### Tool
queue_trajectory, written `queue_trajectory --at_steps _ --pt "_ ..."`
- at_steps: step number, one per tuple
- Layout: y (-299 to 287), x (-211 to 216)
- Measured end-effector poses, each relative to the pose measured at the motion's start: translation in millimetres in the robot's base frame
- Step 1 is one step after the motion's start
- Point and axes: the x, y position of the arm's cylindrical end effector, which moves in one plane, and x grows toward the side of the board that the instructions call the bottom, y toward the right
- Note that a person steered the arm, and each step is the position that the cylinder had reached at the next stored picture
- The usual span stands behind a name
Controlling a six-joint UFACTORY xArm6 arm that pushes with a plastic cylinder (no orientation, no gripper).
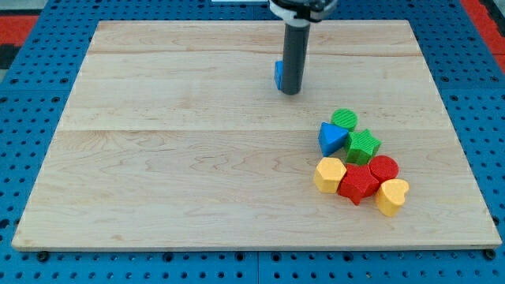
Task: Place the green circle left to the blue cube
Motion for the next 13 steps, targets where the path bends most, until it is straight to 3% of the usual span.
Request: queue_trajectory --at_steps 2,3,5,7,8,9,11,12,13 --pt "-16.6 -90.6" --pt "-22.0 -89.5" --pt "2.8 -1.5" --pt "129.1 32.0" --pt "141.9 75.2" --pt "96.6 79.9" --pt "116.7 106.9" --pt "79.1 115.4" --pt "51.1 85.4"
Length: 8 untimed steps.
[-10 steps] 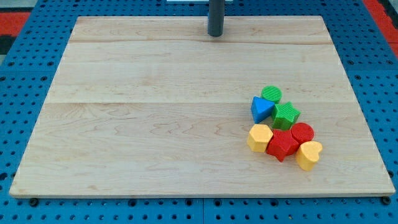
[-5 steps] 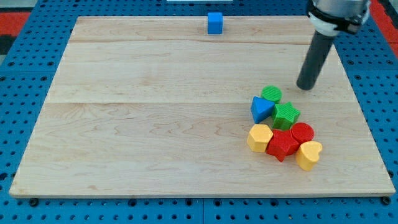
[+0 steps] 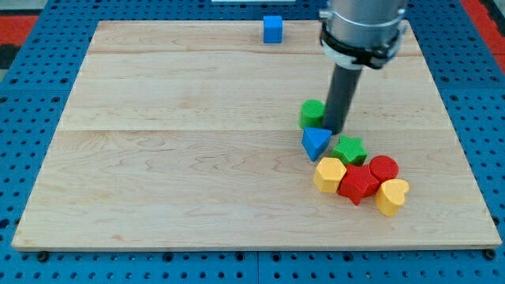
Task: Place the green circle left to the blue cube
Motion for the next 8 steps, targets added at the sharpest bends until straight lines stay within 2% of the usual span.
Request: queue_trajectory --at_steps 1,2,3,6,8 --pt "-43.2 -18.4" --pt "-110.2 -21.6" --pt "-126.2 -51.2" --pt "-121.2 -139.3" --pt "-139.3 -184.0"
